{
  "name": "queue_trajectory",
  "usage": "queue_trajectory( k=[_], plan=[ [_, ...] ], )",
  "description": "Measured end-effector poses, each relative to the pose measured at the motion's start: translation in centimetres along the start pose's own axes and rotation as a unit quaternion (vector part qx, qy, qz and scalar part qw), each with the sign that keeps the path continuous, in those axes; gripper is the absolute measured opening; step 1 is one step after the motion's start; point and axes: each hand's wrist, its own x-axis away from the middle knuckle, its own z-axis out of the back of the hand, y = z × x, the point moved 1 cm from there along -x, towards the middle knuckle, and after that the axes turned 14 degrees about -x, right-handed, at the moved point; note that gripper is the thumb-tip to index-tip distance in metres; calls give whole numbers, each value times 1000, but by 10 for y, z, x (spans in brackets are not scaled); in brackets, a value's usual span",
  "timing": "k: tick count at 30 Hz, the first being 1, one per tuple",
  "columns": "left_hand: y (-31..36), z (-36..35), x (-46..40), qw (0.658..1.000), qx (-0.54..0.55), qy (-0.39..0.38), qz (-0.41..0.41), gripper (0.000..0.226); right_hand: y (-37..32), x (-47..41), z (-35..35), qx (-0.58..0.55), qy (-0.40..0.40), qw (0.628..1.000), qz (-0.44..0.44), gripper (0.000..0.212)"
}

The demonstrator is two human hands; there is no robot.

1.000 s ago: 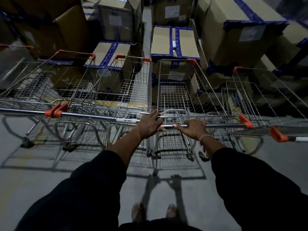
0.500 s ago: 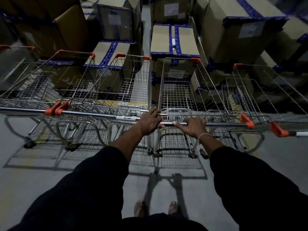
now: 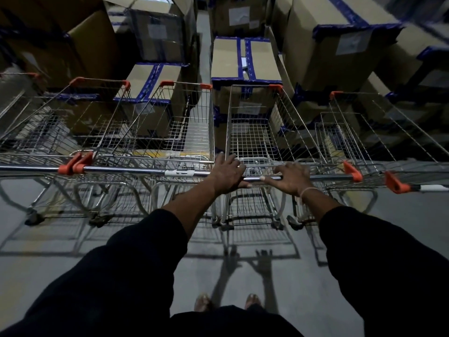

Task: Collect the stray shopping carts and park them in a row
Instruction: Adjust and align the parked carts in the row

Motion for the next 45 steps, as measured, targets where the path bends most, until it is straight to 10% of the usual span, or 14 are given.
queue_trajectory(
  k=[19,26,45],
  plan=[
    [19,-6,-2,994,26,-101,37,38,27,36,2,-12,-4,996,-85,106],
    [22,2,-7,996,-7,-93,12,64,31,38,6,-10,4,998,-61,107],
    [241,110,-145,987,87,136,-5,79,241,57,99,-24,97,995,28,65]
  ],
)
